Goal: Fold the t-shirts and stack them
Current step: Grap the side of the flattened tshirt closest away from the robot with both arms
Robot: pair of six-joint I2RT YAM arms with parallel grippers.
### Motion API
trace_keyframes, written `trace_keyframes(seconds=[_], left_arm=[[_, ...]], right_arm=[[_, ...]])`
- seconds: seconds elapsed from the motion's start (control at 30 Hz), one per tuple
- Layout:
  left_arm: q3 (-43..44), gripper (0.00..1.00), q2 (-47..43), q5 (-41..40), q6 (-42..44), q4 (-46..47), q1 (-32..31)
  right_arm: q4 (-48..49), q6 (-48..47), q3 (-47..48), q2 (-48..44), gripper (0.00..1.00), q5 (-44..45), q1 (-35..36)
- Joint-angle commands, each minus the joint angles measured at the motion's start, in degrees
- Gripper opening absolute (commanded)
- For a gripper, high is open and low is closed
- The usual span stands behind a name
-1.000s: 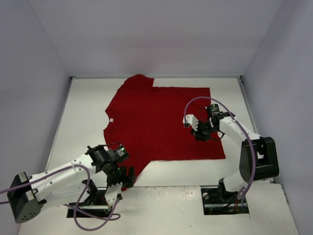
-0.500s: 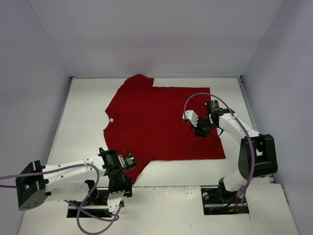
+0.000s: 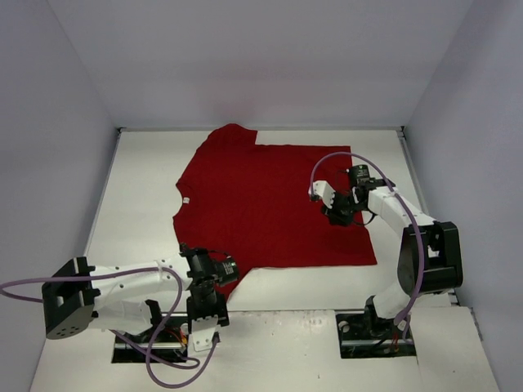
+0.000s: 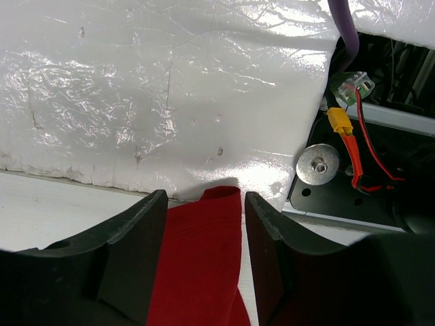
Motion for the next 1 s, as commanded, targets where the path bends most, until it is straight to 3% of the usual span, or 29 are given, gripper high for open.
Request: trace_keyframes(seconds=[0.0, 0.33, 0.77, 0.87, 0.97], left_arm=[[2.6, 0.45, 1.8, -2.6, -0.5, -3.3, -0.5], [2.1, 0.45, 7.4, -6.8, 0.8, -1.3, -0.4], [6.9, 0.38, 17.0, -7.9, -6.5, -1.5, -1.1], [7.8, 0.28, 18.5, -8.7, -6.9, -1.5, -1.3], [8.0, 0.1, 18.0, -8.2, -5.5, -1.3, -1.3]], right_arm=[[-0.9, 0.1, -0.2, -2.6, 0.18, 0.1, -0.5], [-0.8, -0.6, -5.9, -7.6, 0.19, 1.3, -0.7], [-0.8, -1.5, -7.4, -8.1, 0.19, 1.3, -2.6], [-0.8, -1.3, -6.8, -7.9, 0.19, 1.2, -2.9], [-0.8, -1.3, -6.5, -7.9, 0.19, 1.1, -3.0]])
